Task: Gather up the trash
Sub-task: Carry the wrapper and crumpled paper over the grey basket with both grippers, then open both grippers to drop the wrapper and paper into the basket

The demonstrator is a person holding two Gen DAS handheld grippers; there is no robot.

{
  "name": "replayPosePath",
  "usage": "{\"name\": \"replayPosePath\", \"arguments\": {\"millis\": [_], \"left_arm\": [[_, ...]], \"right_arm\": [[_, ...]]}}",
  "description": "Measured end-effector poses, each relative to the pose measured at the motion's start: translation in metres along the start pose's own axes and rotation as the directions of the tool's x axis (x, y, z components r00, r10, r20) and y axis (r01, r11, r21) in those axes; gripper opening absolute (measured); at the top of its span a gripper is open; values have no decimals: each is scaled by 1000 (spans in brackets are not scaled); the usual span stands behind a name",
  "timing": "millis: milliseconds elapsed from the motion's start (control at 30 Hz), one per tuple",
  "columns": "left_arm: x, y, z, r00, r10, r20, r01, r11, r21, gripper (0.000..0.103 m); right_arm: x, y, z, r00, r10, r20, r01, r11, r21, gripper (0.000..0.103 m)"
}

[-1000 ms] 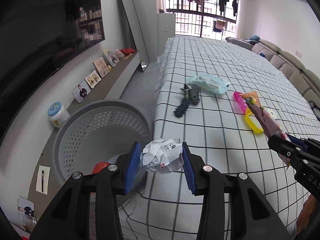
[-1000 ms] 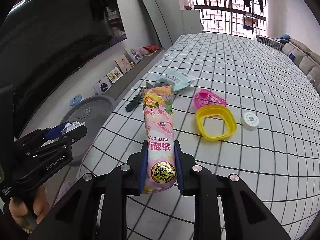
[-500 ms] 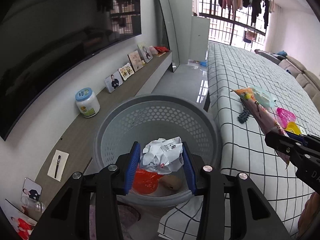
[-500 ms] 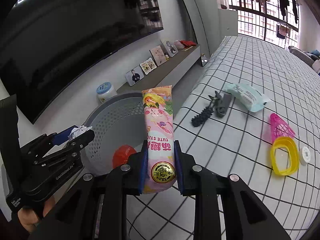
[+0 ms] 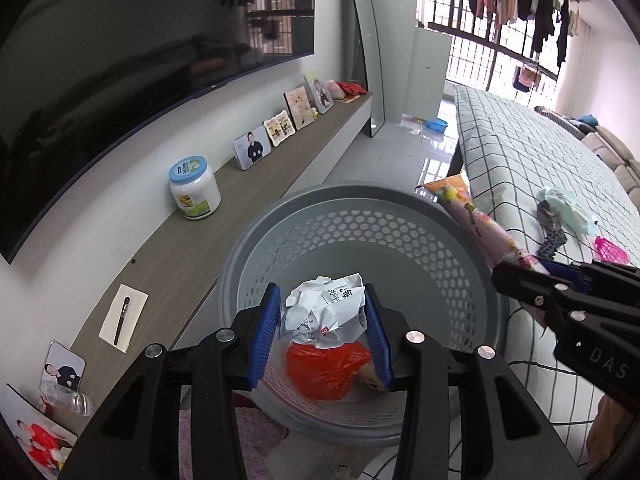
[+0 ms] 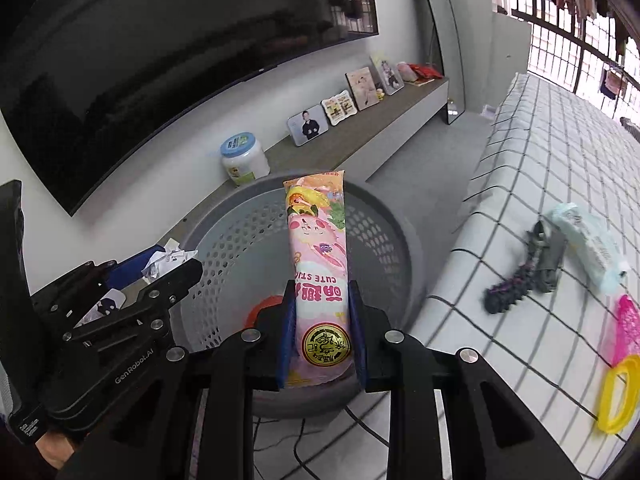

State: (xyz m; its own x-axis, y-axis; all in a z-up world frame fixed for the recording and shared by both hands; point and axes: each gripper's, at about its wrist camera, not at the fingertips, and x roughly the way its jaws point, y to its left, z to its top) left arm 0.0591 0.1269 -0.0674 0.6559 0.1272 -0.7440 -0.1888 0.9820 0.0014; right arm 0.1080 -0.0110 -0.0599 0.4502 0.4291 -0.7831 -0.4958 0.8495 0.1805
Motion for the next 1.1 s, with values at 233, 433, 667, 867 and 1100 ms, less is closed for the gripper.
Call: {"name": "replayPosePath", "arguments": {"millis": [233,433,667,867,1100], "left_arm": [[15,6,-1,999,16,-28,-16,1000,-13,41],[21,4,-2,999,10,-47,-10,1000,-10,41],[28,4,-3,998,2,-65,-3,1000,-7,42],[31,2,-3,997,0,-71,0,1000,-5,43],[29,3,-2,998,7,-68,-7,1000,-7,51]], "right_arm": [[26,-1,-3,999,26,-36,-26,1000,18,24],[33,-5,-8,999,14,-31,-14,1000,22,24],[32,-7,-12,999,25,-29,-24,999,25,24],[32,-9,-12,999,34,-30,-33,999,36,24],[31,-7,-12,999,33,-23,-32,999,38,34]]}}
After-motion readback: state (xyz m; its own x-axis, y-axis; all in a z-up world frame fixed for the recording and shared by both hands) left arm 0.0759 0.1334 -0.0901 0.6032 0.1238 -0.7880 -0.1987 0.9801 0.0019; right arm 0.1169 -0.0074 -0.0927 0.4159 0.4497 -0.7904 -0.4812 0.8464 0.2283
